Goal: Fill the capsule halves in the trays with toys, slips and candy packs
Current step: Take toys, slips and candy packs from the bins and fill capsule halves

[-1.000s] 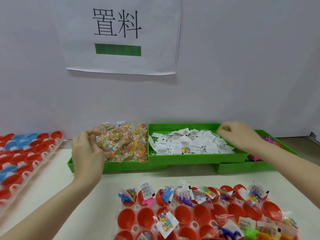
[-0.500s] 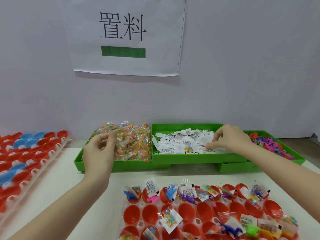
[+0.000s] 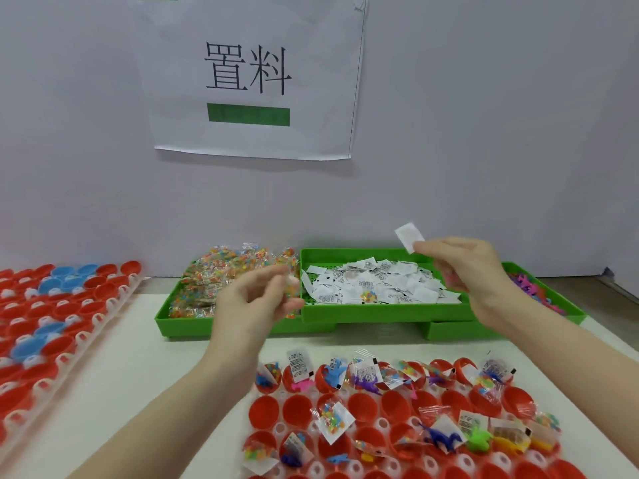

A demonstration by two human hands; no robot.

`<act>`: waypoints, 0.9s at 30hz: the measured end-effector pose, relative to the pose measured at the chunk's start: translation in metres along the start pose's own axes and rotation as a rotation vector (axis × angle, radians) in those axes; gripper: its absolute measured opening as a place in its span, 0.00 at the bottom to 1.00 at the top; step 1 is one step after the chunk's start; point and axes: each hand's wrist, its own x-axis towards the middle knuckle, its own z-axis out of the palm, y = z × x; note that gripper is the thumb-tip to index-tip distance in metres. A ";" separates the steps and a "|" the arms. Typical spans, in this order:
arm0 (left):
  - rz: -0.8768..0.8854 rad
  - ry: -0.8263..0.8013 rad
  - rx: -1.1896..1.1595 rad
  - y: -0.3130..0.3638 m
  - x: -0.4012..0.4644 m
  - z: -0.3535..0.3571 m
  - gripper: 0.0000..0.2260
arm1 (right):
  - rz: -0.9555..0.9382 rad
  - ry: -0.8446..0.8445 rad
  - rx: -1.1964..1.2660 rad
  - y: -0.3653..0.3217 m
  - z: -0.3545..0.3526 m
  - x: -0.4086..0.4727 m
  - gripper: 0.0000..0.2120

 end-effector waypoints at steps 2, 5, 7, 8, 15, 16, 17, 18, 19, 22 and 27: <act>-0.038 -0.106 -0.049 0.004 -0.021 0.019 0.09 | -0.009 -0.144 0.048 -0.013 0.004 -0.037 0.05; -0.062 -0.219 -0.124 0.010 -0.055 0.045 0.08 | -0.033 -0.219 0.118 -0.025 0.008 -0.090 0.08; -0.077 -0.305 -0.171 0.014 -0.079 0.057 0.08 | -0.039 -0.210 0.175 -0.029 0.006 -0.115 0.06; -0.062 -0.328 -0.176 0.015 -0.091 0.061 0.09 | -0.051 -0.197 0.182 -0.029 0.004 -0.125 0.05; 0.061 -0.182 -0.081 0.017 -0.132 0.071 0.14 | -0.171 -0.086 -0.005 -0.024 -0.017 -0.171 0.05; 0.058 -0.193 -0.084 0.020 -0.135 0.071 0.14 | -0.170 -0.096 0.021 -0.024 -0.022 -0.176 0.08; 0.057 -0.214 -0.077 0.021 -0.138 0.070 0.14 | -0.159 -0.108 0.061 -0.024 -0.028 -0.181 0.11; 0.061 -0.245 -0.056 0.023 -0.141 0.069 0.14 | -0.152 -0.121 0.111 -0.026 -0.035 -0.184 0.14; 0.064 -0.283 -0.027 0.023 -0.144 0.069 0.14 | -0.159 -0.129 0.146 -0.028 -0.041 -0.187 0.17; 0.049 -0.391 0.038 0.026 -0.153 0.072 0.15 | -0.248 -0.126 0.129 -0.037 -0.054 -0.195 0.21; 0.074 -0.525 0.050 0.032 -0.163 0.078 0.11 | -0.355 -0.063 0.040 -0.047 -0.063 -0.202 0.24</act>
